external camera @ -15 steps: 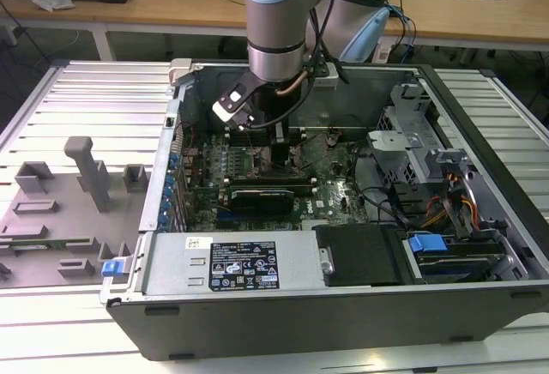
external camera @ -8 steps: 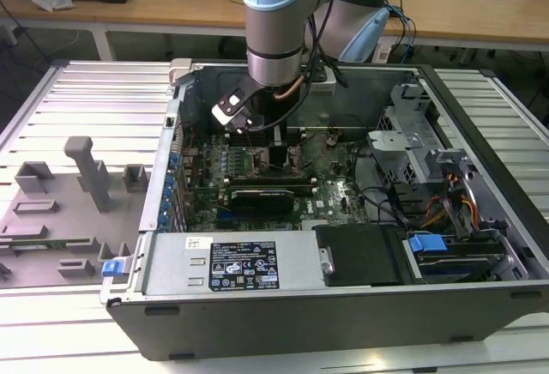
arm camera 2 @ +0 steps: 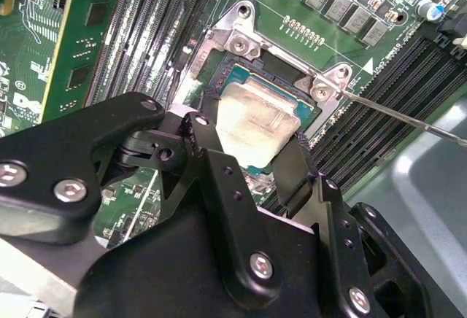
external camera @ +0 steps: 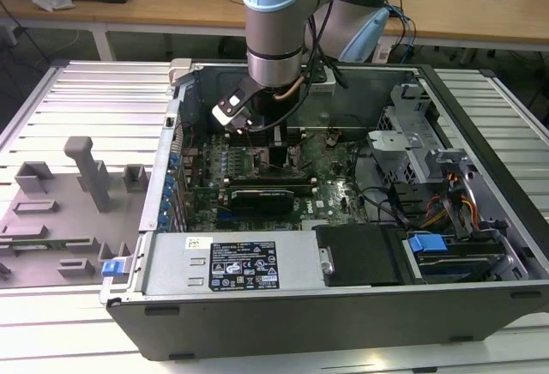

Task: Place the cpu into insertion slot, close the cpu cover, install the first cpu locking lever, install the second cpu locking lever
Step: 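Place the cpu into insertion slot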

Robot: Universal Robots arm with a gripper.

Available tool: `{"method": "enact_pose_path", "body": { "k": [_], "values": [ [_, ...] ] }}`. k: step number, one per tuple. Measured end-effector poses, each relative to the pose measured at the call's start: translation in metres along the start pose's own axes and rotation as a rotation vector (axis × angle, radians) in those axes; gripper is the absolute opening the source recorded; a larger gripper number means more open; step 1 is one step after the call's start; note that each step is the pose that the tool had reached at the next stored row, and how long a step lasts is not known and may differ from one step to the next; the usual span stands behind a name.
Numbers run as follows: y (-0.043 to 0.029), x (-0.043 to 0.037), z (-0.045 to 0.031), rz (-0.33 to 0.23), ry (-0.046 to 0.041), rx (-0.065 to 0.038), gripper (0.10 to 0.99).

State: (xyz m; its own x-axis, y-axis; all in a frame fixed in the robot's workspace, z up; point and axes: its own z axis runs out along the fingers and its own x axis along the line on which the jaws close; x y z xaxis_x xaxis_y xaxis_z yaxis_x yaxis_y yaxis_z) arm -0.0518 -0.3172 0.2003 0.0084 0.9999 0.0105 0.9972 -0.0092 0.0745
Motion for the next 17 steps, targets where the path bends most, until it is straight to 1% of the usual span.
{"method": "enact_pose_path", "body": {
  "k": [4, 5, 7, 10, 12, 13, 14, 16, 17],
  "values": [
    [0.0, 0.0, 0.0, 0.0, 0.0, 0.0, 0.549],
    [0.0, 0.0, 0.0001, 0.0, 0.0, 0.0, 0.616],
    [0.0001, 0.0, -0.0001, 0.0, -0.0012, 0.0, 0.616],
    [0.0002, 0.0, -0.0021, -0.001, -0.0149, 0.0, 0.616],
    [0.0002, 0.0001, -0.0026, -0.002, -0.0267, 0.0, 0.616],
    [0.0002, 0.0002, -0.0028, -0.003, -0.0341, 0.0, 0.616],
    [0.0002, 0.0003, -0.0029, -0.003, -0.0372, 0.0, 0.616],
    [0.0004, 0.0005, -0.0041, -0.003, -0.0381, 0.0, 0.616],
    [0.0005, 0.0006, -0.007, -0.003, -0.0383, 0.0, 0.616]
  ]
}}
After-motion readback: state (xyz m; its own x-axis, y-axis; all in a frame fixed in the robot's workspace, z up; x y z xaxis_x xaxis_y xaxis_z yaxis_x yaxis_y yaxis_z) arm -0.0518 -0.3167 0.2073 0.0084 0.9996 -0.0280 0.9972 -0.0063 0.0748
